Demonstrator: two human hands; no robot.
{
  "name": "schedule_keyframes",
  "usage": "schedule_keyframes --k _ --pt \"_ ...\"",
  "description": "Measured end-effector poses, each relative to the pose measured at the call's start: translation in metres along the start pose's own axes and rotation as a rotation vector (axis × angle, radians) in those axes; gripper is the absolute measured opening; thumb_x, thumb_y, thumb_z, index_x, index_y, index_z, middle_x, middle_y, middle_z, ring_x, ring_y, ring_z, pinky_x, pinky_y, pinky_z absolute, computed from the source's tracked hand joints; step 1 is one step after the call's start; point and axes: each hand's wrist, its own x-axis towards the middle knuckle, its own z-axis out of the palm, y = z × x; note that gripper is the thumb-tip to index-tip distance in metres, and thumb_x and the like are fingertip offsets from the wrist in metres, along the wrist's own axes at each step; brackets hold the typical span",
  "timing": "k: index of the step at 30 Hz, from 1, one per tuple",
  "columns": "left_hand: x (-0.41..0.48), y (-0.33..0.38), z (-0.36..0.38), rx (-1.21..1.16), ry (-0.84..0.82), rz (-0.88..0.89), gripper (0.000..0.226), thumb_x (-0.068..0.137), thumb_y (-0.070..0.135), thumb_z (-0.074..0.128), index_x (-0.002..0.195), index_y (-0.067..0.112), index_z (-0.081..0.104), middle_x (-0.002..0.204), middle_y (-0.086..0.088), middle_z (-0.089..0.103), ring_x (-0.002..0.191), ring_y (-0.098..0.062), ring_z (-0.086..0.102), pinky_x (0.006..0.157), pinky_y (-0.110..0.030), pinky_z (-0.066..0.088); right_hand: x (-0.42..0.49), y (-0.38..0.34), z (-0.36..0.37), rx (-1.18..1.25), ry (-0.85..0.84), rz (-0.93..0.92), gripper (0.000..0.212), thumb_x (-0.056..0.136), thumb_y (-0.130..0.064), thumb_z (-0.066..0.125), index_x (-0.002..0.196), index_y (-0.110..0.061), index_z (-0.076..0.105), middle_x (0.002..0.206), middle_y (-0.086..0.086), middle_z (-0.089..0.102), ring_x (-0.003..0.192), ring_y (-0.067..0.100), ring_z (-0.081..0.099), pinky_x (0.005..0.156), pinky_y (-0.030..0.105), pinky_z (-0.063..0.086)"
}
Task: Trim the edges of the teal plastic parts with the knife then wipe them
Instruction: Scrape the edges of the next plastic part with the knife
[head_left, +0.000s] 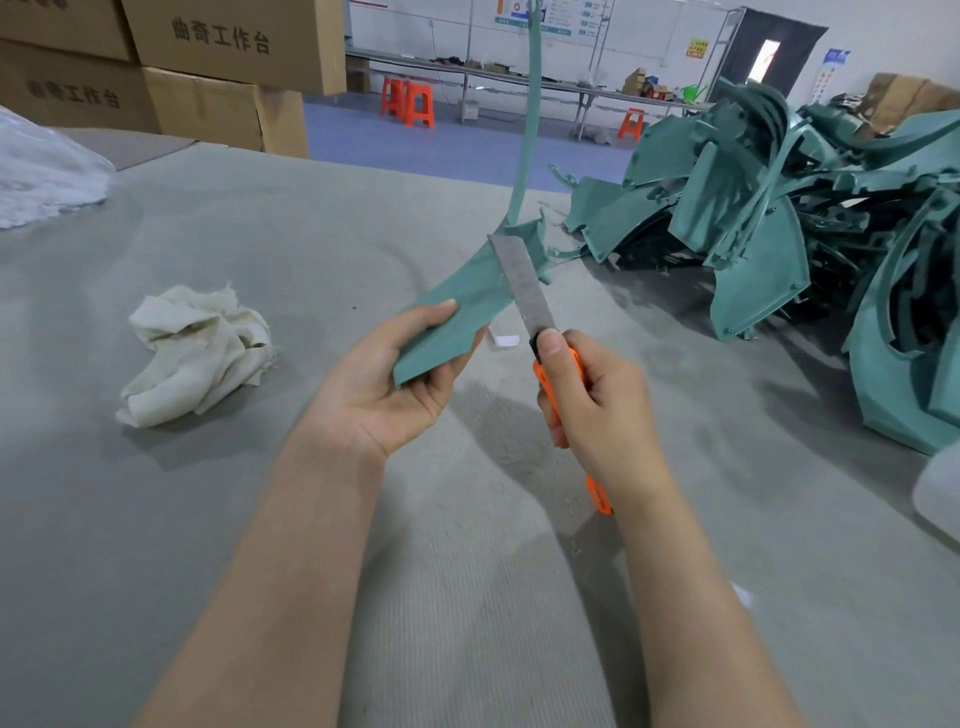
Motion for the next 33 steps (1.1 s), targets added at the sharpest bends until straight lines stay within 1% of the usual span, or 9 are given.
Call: schedule_keyframes --k 7,13,17,21,22,25,29,31,33 --pt "0.002 0.001 -0.002 -0.041 -0.037 -0.010 0.015 0.066 0.006 0.062 0.055 0.003 0.072 0.072 -0.009 0.072 0.064 -0.016 0.072 0.036 -0.013 0.045 -0.005 -0.007 0.005 0.055 -0.123 0.035 0.042 0.085 -0.060 0.045 0.059 -0.028 0.046 0.047 -0.009 0.041 0.042 0.012 0.040 0.043 0.027 0.036" --pt "0.001 0.001 -0.001 -0.050 -0.029 -0.007 0.014 0.064 0.006 0.062 0.054 0.001 0.070 0.065 -0.009 0.069 0.057 -0.015 0.070 0.035 -0.012 0.044 -0.008 -0.012 0.006 0.116 -0.208 0.056 0.040 0.085 -0.059 0.046 0.058 -0.030 0.047 0.047 -0.010 0.040 0.043 0.011 0.038 0.042 0.026 0.036" --pt "0.001 0.000 -0.001 -0.075 -0.011 -0.002 0.007 0.062 0.007 0.063 0.065 0.001 0.064 0.060 -0.009 0.067 0.052 -0.014 0.068 0.035 -0.013 0.044 -0.008 -0.015 0.008 0.109 -0.245 0.048 0.040 0.091 -0.051 0.045 0.055 -0.034 0.048 0.045 -0.010 0.041 0.042 0.012 0.040 0.041 0.025 0.037" --pt "0.002 0.001 0.000 -0.069 -0.018 -0.017 0.011 0.061 0.008 0.061 0.053 0.001 0.066 0.056 -0.007 0.065 0.049 -0.013 0.066 0.036 -0.011 0.044 -0.009 -0.015 0.008 0.129 -0.263 0.041 0.041 0.087 -0.058 0.046 0.056 -0.031 0.046 0.045 -0.008 0.041 0.042 0.013 0.041 0.041 0.025 0.037" --pt "0.002 0.001 0.000 -0.079 -0.012 -0.019 0.009 0.061 0.008 0.061 0.059 0.001 0.066 0.057 -0.006 0.064 0.047 -0.013 0.065 0.035 -0.011 0.044 -0.009 -0.015 0.008 0.137 -0.276 0.039 0.041 0.086 -0.059 0.046 0.056 -0.031 0.046 0.046 -0.009 0.040 0.043 0.014 0.040 0.041 0.025 0.037" --pt "0.004 0.001 -0.001 -0.127 -0.006 -0.035 0.024 0.060 0.007 0.059 0.083 0.000 0.062 0.066 -0.009 0.065 0.044 -0.012 0.062 0.035 -0.012 0.044 -0.011 -0.014 0.012 0.138 -0.316 0.029 0.041 0.085 -0.059 0.046 0.056 -0.030 0.045 0.047 -0.010 0.037 0.043 0.013 0.039 0.040 0.025 0.035" --pt "0.005 0.001 -0.002 -0.197 -0.008 -0.014 0.011 0.063 0.002 0.059 0.062 -0.004 0.068 0.067 -0.014 0.069 0.052 -0.018 0.068 0.042 -0.019 0.052 -0.012 -0.016 0.014 0.089 -0.384 -0.001 0.042 0.084 -0.060 0.046 0.060 -0.025 0.049 0.047 -0.005 0.040 0.044 0.011 0.041 0.039 0.026 0.036" --pt "0.004 0.001 -0.002 -0.179 -0.019 -0.009 0.024 0.074 0.001 0.060 0.051 -0.001 0.067 0.067 -0.011 0.070 0.060 -0.018 0.071 0.041 -0.016 0.050 -0.015 -0.018 0.018 -0.049 -0.446 -0.072 0.048 0.086 -0.058 0.045 0.064 -0.017 0.051 0.049 0.003 0.045 0.043 0.006 0.042 0.040 0.030 0.039" --pt "0.004 0.002 -0.002 -0.139 -0.022 0.006 0.030 0.077 0.001 0.058 0.049 0.002 0.067 0.066 -0.009 0.069 0.062 -0.016 0.071 0.042 -0.015 0.049 -0.017 -0.020 0.022 -0.006 -0.460 -0.075 0.045 0.088 -0.054 0.047 0.063 -0.017 0.051 0.048 0.001 0.044 0.044 0.007 0.042 0.040 0.028 0.039"
